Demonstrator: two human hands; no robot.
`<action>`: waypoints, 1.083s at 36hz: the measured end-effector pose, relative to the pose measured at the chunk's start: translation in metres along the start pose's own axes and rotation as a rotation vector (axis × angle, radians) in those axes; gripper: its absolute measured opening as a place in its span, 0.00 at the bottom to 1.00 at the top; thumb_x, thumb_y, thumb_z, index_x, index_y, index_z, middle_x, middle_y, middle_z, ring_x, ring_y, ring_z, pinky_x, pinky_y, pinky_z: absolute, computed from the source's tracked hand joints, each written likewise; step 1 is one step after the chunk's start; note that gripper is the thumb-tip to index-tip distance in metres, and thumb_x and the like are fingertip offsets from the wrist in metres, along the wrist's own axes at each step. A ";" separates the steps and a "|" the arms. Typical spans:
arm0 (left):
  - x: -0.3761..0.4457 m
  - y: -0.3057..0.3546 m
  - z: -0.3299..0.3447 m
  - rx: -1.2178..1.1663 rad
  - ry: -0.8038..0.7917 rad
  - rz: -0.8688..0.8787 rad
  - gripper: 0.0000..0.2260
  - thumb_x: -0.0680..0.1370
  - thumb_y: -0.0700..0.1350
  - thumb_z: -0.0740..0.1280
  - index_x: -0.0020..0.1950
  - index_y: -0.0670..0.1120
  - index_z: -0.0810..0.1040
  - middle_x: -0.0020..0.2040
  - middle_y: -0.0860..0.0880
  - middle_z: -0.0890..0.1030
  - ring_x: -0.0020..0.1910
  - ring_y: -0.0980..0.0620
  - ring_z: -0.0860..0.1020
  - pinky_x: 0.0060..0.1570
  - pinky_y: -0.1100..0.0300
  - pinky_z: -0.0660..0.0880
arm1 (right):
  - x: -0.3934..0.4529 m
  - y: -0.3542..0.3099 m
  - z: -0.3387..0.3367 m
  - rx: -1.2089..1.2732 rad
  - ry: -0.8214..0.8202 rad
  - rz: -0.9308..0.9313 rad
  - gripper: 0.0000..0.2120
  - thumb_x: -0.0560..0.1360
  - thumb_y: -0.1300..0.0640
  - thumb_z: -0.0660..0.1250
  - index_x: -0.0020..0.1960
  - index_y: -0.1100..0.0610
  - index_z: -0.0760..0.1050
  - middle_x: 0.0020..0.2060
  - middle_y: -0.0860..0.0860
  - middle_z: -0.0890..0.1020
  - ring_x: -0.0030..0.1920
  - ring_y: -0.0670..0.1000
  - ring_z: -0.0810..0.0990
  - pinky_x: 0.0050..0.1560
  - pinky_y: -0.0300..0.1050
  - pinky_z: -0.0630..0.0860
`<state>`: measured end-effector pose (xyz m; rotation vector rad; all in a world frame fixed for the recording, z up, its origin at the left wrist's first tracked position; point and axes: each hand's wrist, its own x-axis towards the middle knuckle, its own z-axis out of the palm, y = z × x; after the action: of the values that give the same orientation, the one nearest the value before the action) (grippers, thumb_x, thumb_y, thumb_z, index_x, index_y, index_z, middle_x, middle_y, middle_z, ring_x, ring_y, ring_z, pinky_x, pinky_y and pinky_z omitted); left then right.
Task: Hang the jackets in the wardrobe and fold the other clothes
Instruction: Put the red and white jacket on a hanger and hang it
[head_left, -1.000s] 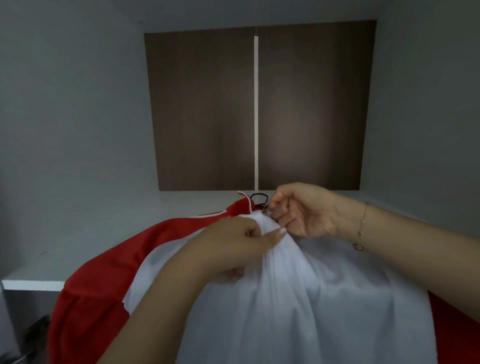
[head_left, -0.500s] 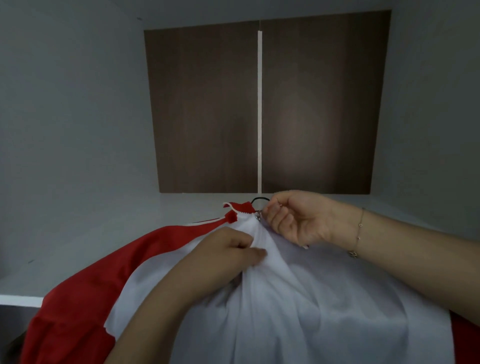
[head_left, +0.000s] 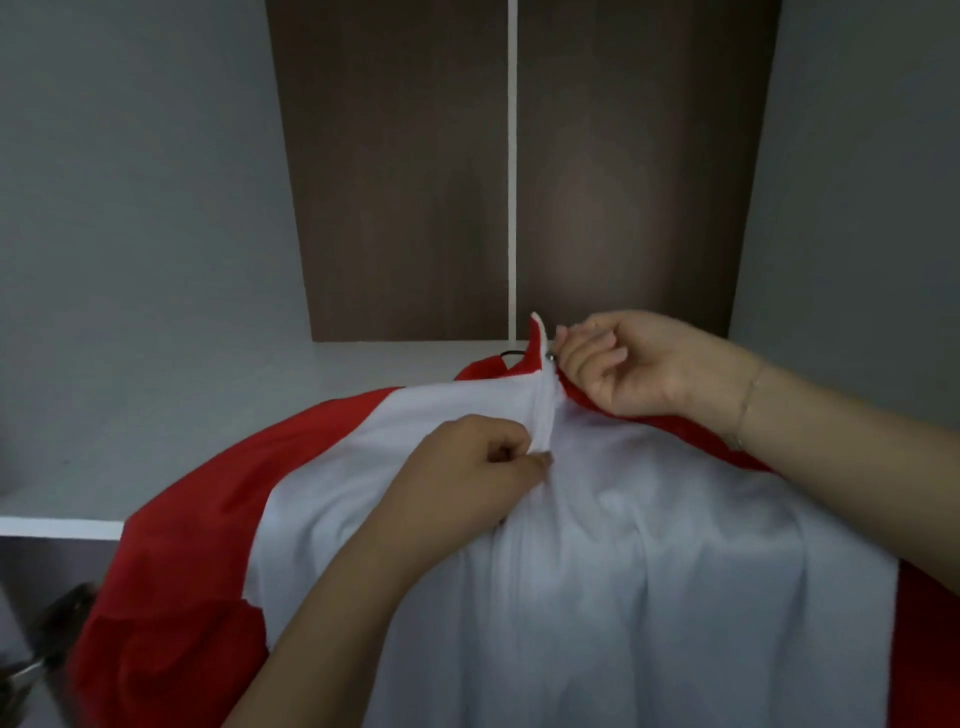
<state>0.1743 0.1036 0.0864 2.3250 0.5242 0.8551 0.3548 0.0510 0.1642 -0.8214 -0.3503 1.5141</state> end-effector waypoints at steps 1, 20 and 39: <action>-0.001 -0.001 -0.001 -0.020 -0.013 -0.010 0.22 0.77 0.48 0.68 0.25 0.49 0.62 0.22 0.54 0.65 0.22 0.58 0.65 0.26 0.68 0.63 | 0.002 -0.008 0.001 -0.012 0.012 -0.029 0.18 0.78 0.63 0.56 0.33 0.66 0.75 0.23 0.48 0.69 0.17 0.43 0.66 0.18 0.28 0.61; 0.056 -0.005 0.009 0.511 0.010 -0.048 0.15 0.80 0.49 0.60 0.34 0.48 0.64 0.34 0.53 0.70 0.33 0.57 0.67 0.32 0.63 0.60 | 0.058 -0.039 -0.006 -0.433 0.158 -0.020 0.19 0.78 0.63 0.57 0.33 0.69 0.79 0.22 0.51 0.74 0.17 0.44 0.69 0.16 0.31 0.65; 0.029 -0.007 -0.001 0.254 0.081 -0.111 0.15 0.76 0.48 0.65 0.30 0.49 0.66 0.28 0.53 0.69 0.29 0.56 0.67 0.32 0.62 0.64 | 0.037 -0.036 -0.035 -1.752 0.450 -0.163 0.23 0.77 0.41 0.62 0.52 0.59 0.81 0.47 0.57 0.85 0.45 0.53 0.83 0.54 0.48 0.78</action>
<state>0.1927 0.1248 0.0955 2.4679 0.8319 0.8761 0.4077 0.0820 0.1536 -2.3120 -1.3997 0.4932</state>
